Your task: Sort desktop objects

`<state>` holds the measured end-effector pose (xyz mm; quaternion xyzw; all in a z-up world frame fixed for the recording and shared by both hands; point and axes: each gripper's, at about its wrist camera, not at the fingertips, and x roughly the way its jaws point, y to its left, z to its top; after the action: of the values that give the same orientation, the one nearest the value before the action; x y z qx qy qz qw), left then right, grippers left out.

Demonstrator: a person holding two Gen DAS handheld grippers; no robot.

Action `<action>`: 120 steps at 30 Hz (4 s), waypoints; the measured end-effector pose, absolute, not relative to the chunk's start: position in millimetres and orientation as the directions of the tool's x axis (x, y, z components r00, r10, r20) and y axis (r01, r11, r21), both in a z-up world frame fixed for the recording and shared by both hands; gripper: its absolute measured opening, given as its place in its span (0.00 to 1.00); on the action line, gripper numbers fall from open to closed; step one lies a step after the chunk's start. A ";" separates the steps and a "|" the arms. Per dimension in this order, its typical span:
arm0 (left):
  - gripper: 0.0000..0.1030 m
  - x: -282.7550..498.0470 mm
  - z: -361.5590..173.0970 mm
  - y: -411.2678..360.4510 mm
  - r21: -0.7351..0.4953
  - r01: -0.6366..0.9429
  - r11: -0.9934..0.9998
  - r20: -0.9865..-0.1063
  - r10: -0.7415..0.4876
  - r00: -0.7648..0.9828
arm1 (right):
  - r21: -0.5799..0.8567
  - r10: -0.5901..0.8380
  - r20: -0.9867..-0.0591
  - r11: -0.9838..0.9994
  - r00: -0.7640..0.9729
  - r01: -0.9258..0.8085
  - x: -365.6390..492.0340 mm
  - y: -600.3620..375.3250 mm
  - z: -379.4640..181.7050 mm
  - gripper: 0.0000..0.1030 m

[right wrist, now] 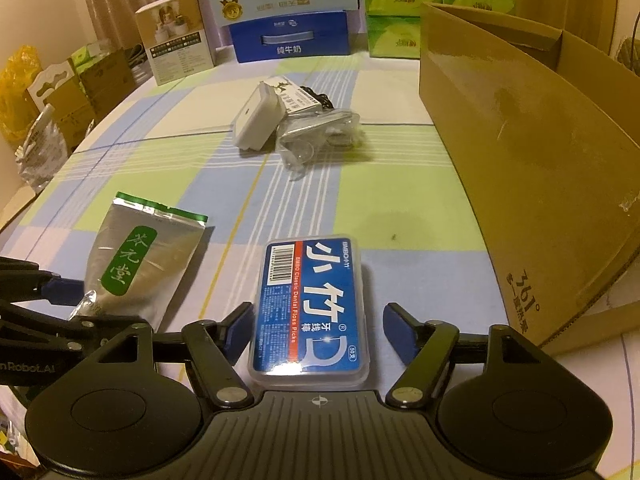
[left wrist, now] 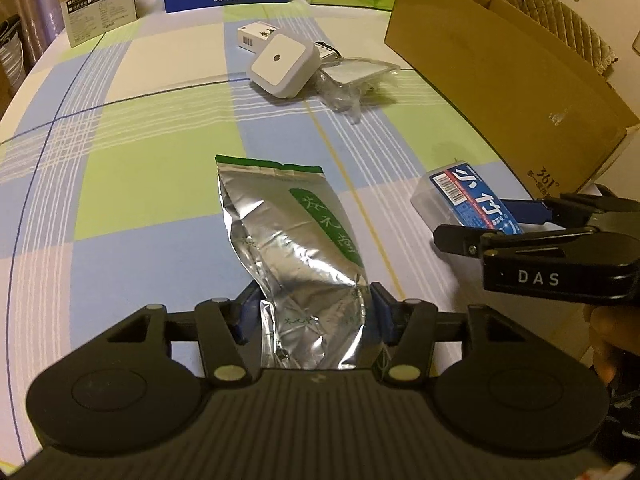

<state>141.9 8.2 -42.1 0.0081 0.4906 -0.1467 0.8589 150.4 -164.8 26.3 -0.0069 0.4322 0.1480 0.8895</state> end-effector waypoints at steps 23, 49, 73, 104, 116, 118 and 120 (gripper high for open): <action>0.56 137.0 -45.3 3.6 -0.066 0.308 0.949 -0.850 -0.215 0.480 | 0.084 0.249 -0.774 0.952 0.582 -0.295 151.5 -158.2 26.2 0.53; 0.44 113.4 -4.3 14.0 -0.124 0.272 0.954 -0.803 -0.258 0.538 | 0.129 0.274 -0.675 0.958 0.685 -0.255 120.5 -177.1 64.1 0.53; 0.44 114.0 124.7 -56.4 -0.157 0.341 0.927 -0.673 -0.353 0.651 | 0.122 0.222 -0.556 0.975 0.801 -0.186 101.0 -251.0 186.9 0.53; 0.44 225.5 105.5 -208.3 -0.269 0.407 0.873 -0.697 -0.468 0.543 | 0.088 0.115 -0.611 0.993 0.784 -0.077 201.4 -382.6 182.4 0.53; 0.46 261.9 86.1 -235.0 -0.289 0.398 0.871 -0.700 -0.476 0.532 | 0.093 0.096 -0.633 0.995 0.769 -0.048 230.5 -400.1 169.0 0.53; 0.50 263.5 84.5 -235.4 -0.283 0.398 0.873 -0.698 -0.472 0.539 | 0.090 0.092 -0.635 0.995 0.767 -0.045 230.6 -400.8 167.6 0.53; 0.50 261.3 86.2 -233.7 -0.267 0.399 0.877 -0.689 -0.463 0.558 | 0.089 0.092 -0.637 0.995 0.765 -0.045 229.9 -400.6 166.4 0.53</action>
<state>261.3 -233.7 86.2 -0.0401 0.4016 -0.2445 0.8817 229.9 -400.6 166.4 0.0344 0.3407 0.0364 0.9388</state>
